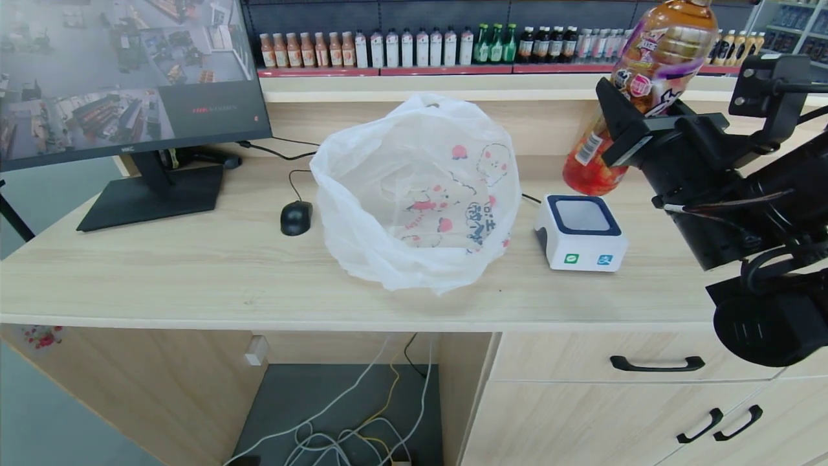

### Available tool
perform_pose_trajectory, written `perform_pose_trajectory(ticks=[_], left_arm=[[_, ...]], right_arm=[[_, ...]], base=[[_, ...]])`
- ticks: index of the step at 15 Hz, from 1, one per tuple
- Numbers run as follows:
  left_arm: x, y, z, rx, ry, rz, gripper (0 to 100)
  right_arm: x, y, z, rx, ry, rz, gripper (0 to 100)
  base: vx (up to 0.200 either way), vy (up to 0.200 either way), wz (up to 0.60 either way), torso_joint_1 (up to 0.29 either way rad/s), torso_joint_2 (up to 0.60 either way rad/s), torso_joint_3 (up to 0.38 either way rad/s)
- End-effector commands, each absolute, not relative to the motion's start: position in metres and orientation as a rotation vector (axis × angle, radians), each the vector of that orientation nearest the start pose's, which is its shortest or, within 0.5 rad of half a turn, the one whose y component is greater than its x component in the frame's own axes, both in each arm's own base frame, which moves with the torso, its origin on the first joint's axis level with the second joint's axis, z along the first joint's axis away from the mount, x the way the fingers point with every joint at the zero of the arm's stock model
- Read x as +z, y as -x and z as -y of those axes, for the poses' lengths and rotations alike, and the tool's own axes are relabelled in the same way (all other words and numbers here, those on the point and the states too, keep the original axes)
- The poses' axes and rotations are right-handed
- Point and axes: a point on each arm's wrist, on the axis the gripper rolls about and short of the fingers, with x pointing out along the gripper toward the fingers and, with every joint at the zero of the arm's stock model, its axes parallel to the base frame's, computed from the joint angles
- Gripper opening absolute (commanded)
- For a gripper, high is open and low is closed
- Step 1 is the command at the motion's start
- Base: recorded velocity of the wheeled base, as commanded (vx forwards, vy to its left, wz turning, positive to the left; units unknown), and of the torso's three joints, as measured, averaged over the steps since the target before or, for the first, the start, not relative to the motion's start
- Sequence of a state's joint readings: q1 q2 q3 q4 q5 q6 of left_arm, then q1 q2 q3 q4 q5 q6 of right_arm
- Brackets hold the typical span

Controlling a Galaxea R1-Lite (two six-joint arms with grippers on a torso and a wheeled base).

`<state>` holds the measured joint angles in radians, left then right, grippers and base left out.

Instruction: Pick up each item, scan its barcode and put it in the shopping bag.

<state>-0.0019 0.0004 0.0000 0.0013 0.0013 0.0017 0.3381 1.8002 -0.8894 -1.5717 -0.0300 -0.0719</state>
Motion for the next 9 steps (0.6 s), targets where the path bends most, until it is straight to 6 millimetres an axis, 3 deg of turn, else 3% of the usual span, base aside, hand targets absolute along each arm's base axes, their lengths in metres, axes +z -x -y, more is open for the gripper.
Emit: perform_pose_trajectory(ticks=[1,7,9], left_arm=[[0.0753,0.0228,-0.0001,0.000,0.000,-0.002,100],[0.0753,0.0228,-0.0001,0.000,0.000,-0.002,100],[0.0753,0.0228,-0.0001,0.000,0.000,-0.002,100]], right_arm=[[0.2626,-0.2989,-0.1042,0.272,-0.052,0.659,0],[0.2651,-0.2983,-0.1039,0.272,-0.057,0.668,0],[0.2655,-0.2980,-0.1049,0.278,-0.055,0.670,0]], base=[[0.000,0.200,0.00,0.002,0.00,0.002],[0.000,0.200,0.00,0.005,0.00,0.005],[0.000,0.000,0.00,0.000,0.00,0.000]])
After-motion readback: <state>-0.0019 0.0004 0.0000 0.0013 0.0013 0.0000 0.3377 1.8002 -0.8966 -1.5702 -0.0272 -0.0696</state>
